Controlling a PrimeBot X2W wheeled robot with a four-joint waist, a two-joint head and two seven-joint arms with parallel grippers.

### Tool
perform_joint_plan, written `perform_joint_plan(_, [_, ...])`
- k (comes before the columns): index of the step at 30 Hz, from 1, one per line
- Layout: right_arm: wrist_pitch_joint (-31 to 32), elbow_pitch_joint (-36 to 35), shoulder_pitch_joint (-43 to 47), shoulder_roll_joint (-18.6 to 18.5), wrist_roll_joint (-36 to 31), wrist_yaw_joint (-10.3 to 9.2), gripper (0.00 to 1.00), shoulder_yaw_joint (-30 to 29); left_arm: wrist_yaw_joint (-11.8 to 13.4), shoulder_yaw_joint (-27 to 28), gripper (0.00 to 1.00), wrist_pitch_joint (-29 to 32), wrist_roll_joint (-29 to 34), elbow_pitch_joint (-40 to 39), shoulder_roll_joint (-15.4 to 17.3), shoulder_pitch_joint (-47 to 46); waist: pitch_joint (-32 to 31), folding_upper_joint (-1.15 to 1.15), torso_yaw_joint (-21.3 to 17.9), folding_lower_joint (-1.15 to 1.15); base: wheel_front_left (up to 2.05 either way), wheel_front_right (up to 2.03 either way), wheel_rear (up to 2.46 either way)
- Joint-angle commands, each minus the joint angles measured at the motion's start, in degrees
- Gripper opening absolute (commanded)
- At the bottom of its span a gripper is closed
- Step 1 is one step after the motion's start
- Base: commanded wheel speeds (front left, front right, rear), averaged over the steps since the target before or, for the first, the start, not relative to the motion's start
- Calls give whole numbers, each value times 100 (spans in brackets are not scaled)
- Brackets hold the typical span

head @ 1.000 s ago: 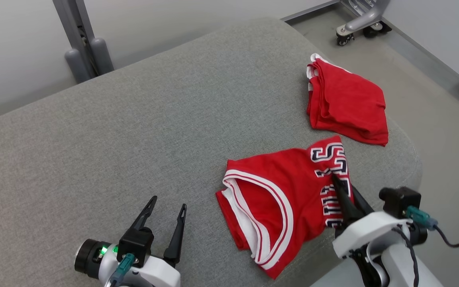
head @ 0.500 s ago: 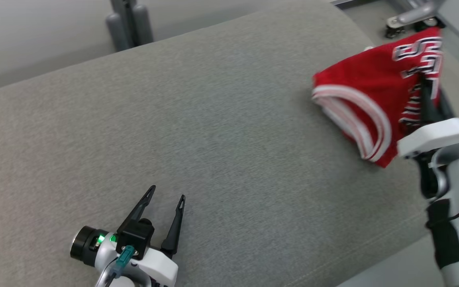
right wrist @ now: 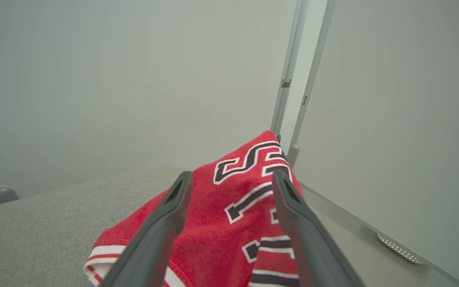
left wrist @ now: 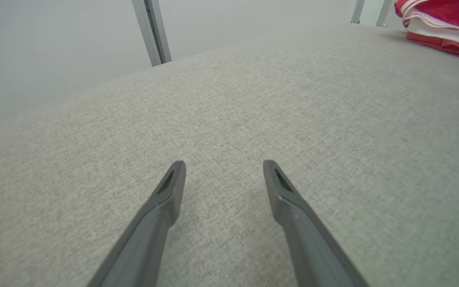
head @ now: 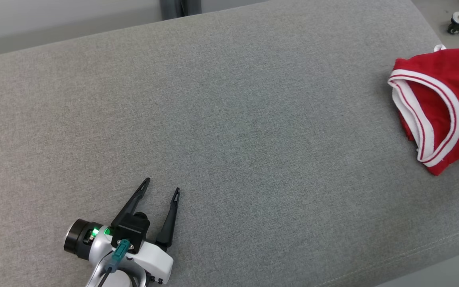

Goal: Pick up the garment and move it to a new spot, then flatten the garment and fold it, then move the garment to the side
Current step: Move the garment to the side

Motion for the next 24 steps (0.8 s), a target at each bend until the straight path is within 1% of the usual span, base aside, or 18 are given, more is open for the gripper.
perform_joint_plan(1, [3, -152, -84, 29, -94, -2, 100, -85, 55, 31, 100, -6, -24, -17, 35, -101, 20, 0, 14, 0, 0, 0, 0])
perform_joint_plan(3, [4, -243, -100, 91, -146, -1, 100, -61, 66, 51, 100, -6, -38, -24, 37, -107, 26, 0, 19, 0, 0, 0, 0])
perform_joint_plan(5, [4, -390, -78, 191, -123, -1, 100, 131, 109, 82, 100, -6, -69, -46, 33, -116, 27, 0, 30, 0, 0, 0, 0])
perform_joint_plan(7, [4, -587, 2, 230, 83, -2, 100, 359, 145, 104, 100, -6, -50, -62, 36, -140, 16, 0, 57, 0, 0, 0, 0])
perform_joint_plan(10, [4, -827, 259, 308, 458, -2, 100, 844, 242, 167, 100, -6, -88, -97, 9, -152, -37, 0, 144, 0, 0, 0, 0])
perform_joint_plan(12, [3, -1023, 429, 327, 692, -1, 100, 1221, 261, 175, 100, -6, -118, -91, -16, -132, -95, 0, 212, 0, 0, 0, 0])
perform_joint_plan(19, [4, -1583, 1373, 346, 1323, -2, 100, 2524, 368, 320, 100, -6, -225, -64, -96, -22, -385, 0, 564, 0, 0, 0, 0])
perform_joint_plan(24, [4, -1816, 2155, 373, 1635, -1, 100, 2880, 432, 477, 100, -6, -320, -62, -161, 122, -670, 0, 884, 0, 0, 0, 0])
